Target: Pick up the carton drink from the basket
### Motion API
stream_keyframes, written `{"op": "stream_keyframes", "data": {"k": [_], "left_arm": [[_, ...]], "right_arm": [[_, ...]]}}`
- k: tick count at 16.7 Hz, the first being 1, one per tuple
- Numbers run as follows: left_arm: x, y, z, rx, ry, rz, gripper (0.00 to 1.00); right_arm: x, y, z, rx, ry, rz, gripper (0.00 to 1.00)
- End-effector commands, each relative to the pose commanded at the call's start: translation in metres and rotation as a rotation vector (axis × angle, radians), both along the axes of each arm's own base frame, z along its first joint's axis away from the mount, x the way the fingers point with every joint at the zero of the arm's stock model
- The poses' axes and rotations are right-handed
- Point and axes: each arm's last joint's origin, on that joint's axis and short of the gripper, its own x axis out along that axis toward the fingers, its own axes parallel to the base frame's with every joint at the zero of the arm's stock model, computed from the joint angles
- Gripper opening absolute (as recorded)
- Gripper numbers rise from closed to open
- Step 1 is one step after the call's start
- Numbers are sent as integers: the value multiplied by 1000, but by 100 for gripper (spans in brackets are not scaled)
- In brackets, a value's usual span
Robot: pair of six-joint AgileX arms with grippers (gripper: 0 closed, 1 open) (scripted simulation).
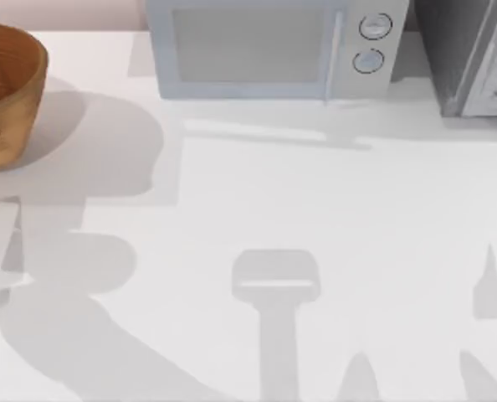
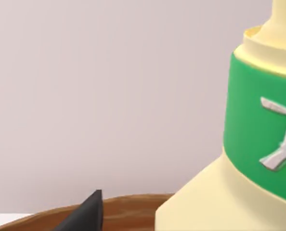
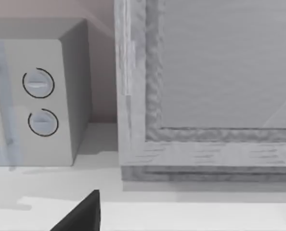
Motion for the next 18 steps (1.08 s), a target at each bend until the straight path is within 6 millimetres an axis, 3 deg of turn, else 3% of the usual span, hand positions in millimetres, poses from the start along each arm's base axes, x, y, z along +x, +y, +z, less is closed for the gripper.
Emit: {"op": "stream_keyframes", "data": {"k": [12, 18], "left_arm": [[0, 0, 0, 0, 0, 0, 2], [0, 0, 0, 0, 0, 0, 0]], "right_arm": [[0, 0, 0, 0, 0, 0, 100], [0, 0, 0, 0, 0, 0, 100]]}}
